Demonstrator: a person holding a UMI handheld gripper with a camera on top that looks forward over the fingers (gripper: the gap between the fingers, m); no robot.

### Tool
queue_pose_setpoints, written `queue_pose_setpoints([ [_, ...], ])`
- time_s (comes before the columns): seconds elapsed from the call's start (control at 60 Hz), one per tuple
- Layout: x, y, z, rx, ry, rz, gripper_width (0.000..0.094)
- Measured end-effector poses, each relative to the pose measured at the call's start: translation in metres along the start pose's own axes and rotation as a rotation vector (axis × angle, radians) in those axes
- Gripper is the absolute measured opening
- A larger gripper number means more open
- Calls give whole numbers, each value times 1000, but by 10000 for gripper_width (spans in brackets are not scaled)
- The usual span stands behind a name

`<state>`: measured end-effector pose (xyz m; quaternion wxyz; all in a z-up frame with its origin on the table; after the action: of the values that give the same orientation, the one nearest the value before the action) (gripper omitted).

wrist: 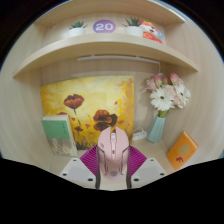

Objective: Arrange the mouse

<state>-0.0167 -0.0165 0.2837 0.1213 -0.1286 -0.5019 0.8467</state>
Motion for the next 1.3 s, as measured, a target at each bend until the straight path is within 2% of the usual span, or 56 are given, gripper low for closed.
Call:
queue_pose_setpoints([
  [0.083,55,-17,29,-42,-76,5,352],
  [0.183,118,8,50,-23,-146,60,351],
  [0.317,182,93,56,123,-225,111,348],
  [0.483,210,205,34,306,-214,159,349],
  [0.55,212,236,30,373,-212,170,350],
  [0.717,206,284,24,451,-178,221,365],
  [0.833,205,286,24,426,-169,250,378],
  [0.983,206,286,23,428,-172,253,506],
  [1.05,207,282,25,435,-180,246,612],
  [1.083,204,272,28,420,-177,241,688],
  [1.133,201,253,33,385,-174,231,731],
  [1.3,181,172,59,298,-186,149,735],
])
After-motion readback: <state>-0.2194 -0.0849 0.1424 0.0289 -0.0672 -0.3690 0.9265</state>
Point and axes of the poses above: the point between the fingertips, and its own axes, seen from behind it with the camera up: x to the left, y down, z backward, against the way the camera looks, the point moved 5 cm from there along z, backward, against the way the camera looks, and after that the axes turned 13 degrees about y, right-handed, at the moved point
